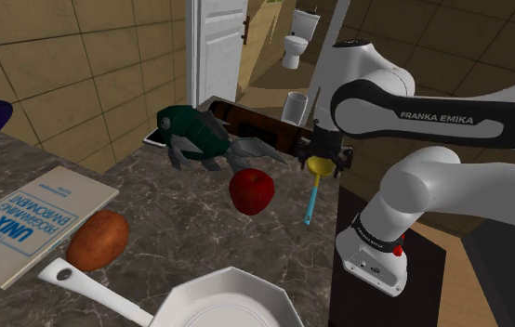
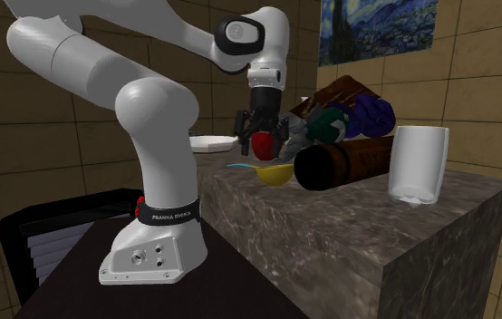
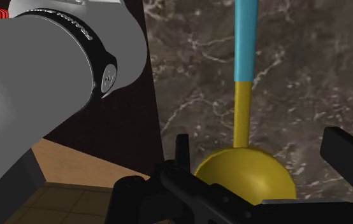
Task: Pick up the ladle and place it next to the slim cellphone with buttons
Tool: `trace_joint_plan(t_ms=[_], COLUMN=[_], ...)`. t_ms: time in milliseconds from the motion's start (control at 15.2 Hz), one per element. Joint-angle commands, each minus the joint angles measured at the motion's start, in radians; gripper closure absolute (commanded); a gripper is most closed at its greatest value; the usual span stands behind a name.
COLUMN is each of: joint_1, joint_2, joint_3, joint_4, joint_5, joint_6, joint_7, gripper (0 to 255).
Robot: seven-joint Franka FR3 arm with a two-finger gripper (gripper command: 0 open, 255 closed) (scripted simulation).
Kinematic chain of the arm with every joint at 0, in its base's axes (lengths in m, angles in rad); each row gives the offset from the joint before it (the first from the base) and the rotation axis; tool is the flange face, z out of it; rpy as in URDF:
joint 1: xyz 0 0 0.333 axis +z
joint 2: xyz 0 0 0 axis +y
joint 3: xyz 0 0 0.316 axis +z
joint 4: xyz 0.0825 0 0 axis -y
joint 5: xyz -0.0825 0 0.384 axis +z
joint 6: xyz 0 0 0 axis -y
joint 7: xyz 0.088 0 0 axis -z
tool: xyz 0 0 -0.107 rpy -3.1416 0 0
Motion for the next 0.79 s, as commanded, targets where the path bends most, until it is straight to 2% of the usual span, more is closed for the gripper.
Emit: trace_joint_plan(t_ms=[0,264,726], joint_1=[0.009,0.021,0.021], joint_2=[0.000,0.015,0.015], joint_3=[0.013,0.034,0.034], joint_4=[-0.029,-0.071,-0.071], joint_5=[0.016,0.040,0.040], joint_6=[0.025,0.079,0.079], joint_7=[0.008,0.009,0.009], gripper=[0,0,0])
